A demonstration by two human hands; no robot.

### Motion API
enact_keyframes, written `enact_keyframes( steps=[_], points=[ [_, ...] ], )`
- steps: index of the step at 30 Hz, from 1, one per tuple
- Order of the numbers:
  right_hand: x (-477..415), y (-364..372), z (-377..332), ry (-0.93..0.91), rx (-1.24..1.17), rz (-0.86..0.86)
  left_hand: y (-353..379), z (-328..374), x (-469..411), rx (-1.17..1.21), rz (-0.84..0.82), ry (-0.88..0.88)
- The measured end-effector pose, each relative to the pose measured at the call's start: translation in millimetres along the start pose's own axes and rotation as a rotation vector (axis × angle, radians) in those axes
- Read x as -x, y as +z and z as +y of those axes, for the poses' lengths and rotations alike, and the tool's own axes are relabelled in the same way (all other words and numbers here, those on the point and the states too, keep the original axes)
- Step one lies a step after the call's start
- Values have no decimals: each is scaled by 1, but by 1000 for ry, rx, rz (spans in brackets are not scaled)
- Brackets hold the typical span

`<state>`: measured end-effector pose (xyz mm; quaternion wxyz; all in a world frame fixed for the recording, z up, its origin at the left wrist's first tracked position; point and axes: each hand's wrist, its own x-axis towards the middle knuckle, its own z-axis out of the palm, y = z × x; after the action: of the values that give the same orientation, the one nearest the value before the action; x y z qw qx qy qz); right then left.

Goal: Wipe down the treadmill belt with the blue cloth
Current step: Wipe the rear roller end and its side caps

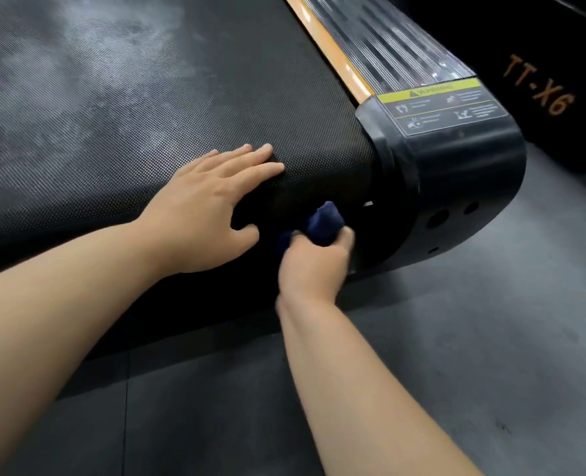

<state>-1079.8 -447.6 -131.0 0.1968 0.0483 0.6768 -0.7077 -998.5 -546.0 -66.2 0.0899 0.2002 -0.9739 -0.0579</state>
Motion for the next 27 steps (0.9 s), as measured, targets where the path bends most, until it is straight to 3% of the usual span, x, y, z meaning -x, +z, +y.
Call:
enact_keyframes(
  steps=[3, 8, 15, 19, 24, 27],
  points=[
    [-24, -8, -17, 44, -97, 188, -2, 0, 0, 37, -16, -7],
    [-1, 6, -31, 255, -384, 51, -5, -2, 0, 57, -40, 0],
    [-29, -14, -43, 379, -550, 71, -5, -2, 4, 71, -21, 39],
    [-30, -17, -41, 384, -511, 59, -8, -14, 17, 71, 61, 7],
    [-16, -11, -30, 222, -332, 44, -7, -38, 41, -37, 222, -153],
    [10, -1, -11, 210, -228, -88, -2, -36, 38, -74, 258, -176]
  ],
)
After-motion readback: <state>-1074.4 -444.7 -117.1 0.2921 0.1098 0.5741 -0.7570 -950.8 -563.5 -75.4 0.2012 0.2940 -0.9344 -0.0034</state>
